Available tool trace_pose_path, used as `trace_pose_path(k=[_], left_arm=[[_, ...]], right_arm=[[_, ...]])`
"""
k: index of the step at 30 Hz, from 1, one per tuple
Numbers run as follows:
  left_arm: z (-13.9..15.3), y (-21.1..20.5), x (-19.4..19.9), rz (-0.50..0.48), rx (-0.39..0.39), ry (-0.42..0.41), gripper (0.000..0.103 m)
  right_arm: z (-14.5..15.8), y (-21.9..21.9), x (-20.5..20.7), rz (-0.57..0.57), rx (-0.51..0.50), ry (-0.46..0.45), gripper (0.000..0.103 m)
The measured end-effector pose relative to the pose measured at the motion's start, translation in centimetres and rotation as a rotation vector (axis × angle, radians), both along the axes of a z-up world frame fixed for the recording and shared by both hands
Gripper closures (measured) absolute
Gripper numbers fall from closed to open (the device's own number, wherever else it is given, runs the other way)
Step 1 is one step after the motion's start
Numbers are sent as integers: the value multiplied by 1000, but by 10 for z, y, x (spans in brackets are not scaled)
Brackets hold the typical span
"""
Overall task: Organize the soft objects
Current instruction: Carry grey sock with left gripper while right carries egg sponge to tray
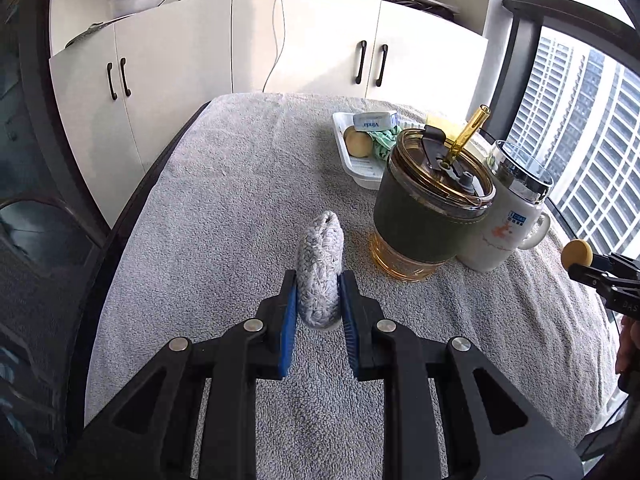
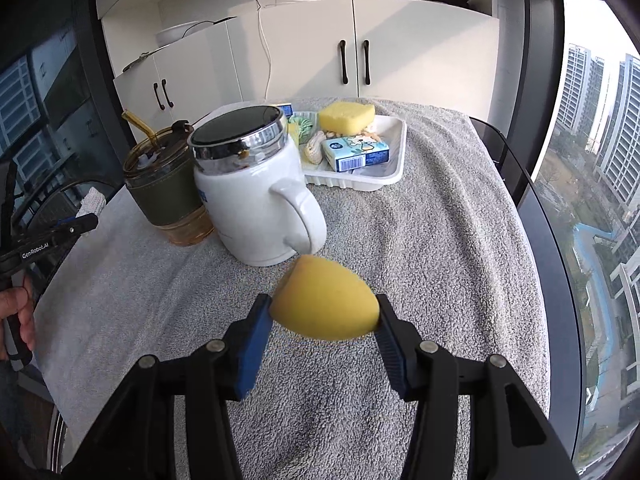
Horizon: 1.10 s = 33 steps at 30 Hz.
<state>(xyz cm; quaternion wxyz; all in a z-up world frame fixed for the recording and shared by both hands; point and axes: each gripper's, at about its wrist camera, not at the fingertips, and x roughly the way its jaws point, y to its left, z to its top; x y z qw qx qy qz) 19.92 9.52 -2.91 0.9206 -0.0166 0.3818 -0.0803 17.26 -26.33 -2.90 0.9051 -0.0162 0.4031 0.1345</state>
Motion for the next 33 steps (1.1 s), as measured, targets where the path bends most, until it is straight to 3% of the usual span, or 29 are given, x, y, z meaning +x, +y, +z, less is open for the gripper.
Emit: trace_pose_path(k=[8, 16, 25, 33], left_arm=[[18, 12, 56, -21, 20, -13, 84], [26, -6, 107, -101, 36, -27, 84], [27, -36, 183, -231, 57, -8, 84], [11, -58, 210, -370, 53, 21, 84]], right_arm=[[14, -24, 48, -31, -17, -2, 49], [24, -33, 105, -33, -53, 1, 49], [29, -13, 180, 16, -122, 9, 49], [17, 4, 228, 61, -135, 47, 49]])
